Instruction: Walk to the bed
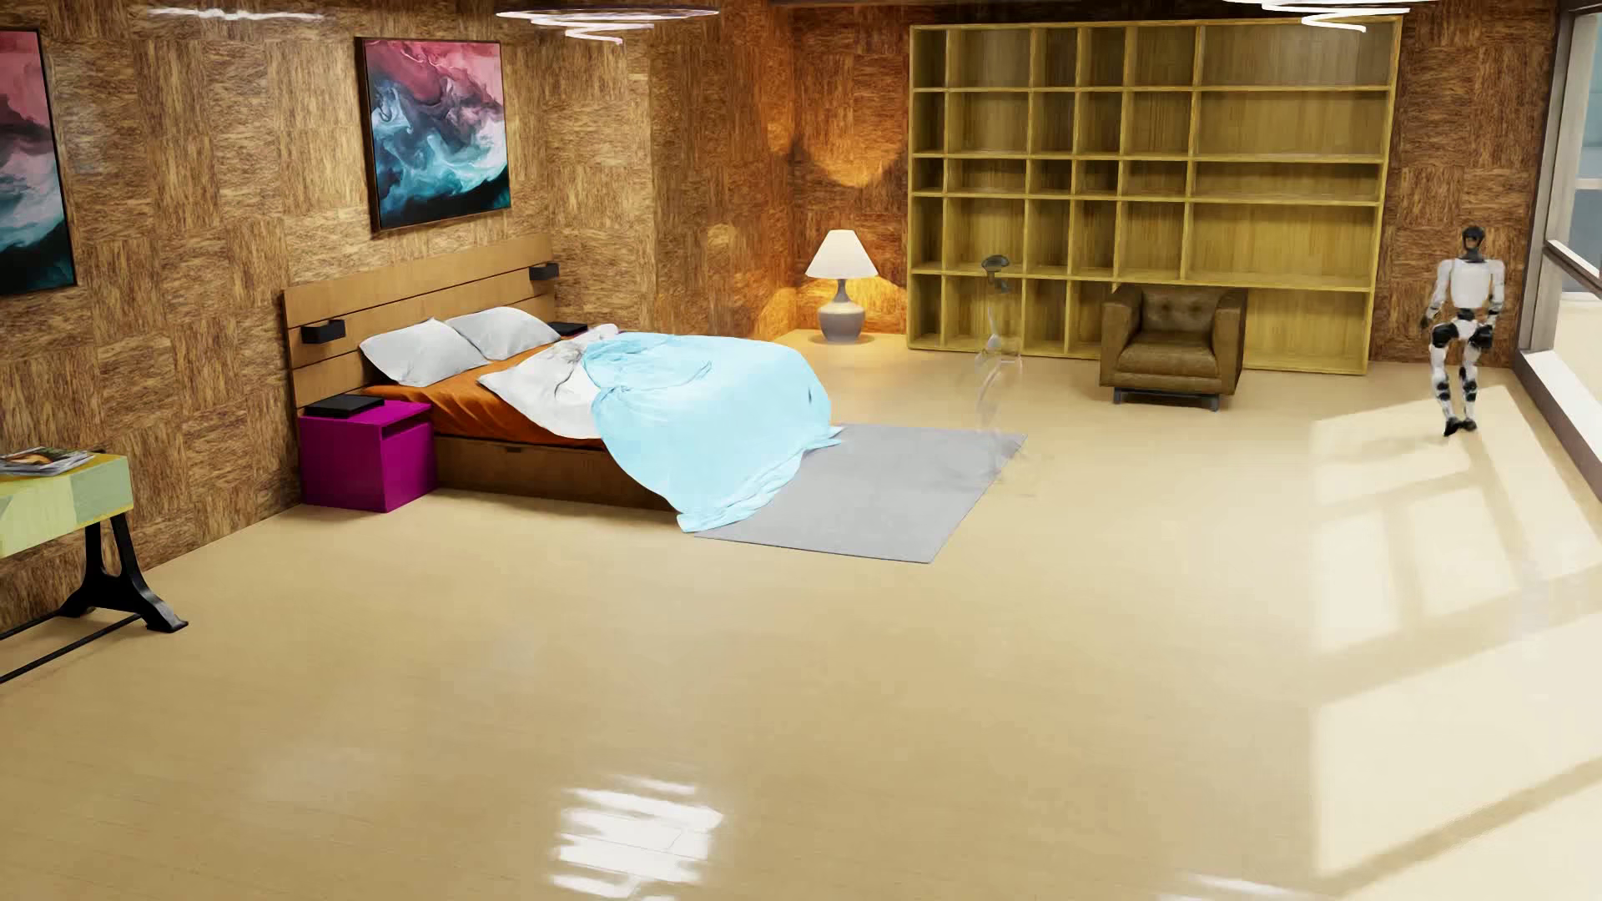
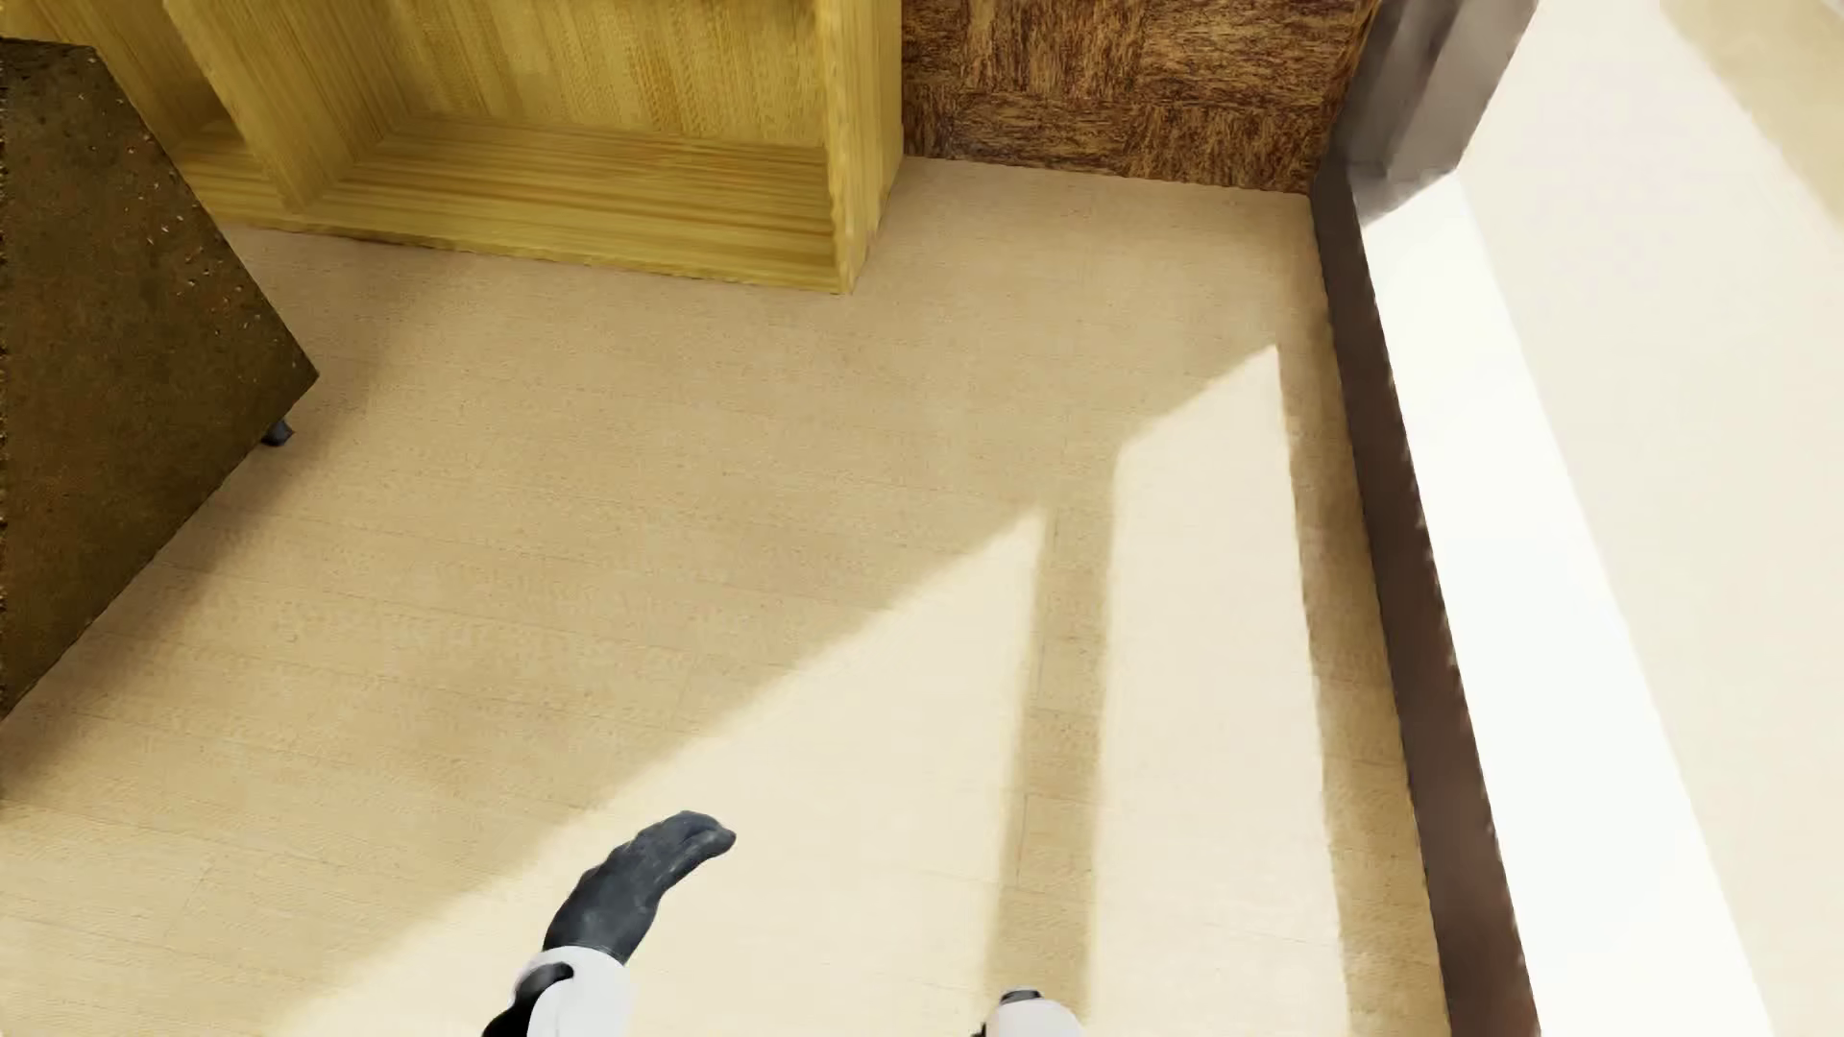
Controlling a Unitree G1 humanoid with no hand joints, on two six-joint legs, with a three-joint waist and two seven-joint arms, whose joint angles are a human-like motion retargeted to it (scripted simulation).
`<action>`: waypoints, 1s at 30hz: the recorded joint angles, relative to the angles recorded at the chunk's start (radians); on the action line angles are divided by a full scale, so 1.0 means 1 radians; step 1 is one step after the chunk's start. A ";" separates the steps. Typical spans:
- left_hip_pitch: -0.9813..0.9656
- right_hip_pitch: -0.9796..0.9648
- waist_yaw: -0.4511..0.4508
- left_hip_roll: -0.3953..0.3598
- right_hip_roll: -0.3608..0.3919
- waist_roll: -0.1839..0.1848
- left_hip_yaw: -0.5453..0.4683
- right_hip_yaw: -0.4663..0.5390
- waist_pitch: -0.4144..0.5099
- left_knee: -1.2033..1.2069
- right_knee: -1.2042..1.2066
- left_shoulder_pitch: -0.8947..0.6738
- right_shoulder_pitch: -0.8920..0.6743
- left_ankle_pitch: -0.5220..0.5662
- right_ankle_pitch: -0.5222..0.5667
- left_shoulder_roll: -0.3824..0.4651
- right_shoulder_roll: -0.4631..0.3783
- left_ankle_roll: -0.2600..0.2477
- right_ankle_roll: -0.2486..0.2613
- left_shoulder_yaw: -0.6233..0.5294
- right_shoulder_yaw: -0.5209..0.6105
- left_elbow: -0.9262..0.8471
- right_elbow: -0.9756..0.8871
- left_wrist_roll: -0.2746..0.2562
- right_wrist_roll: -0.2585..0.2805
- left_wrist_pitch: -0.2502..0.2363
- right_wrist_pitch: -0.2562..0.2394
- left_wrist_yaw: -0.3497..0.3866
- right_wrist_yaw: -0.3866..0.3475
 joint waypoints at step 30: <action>-0.260 0.169 0.093 0.312 -0.040 0.084 0.212 -0.203 0.000 -0.431 -0.190 0.107 -0.266 0.077 -0.115 0.013 -0.001 0.104 -0.002 -0.029 0.053 -0.177 0.196 0.047 -0.269 -0.010 0.033 -0.066 0.079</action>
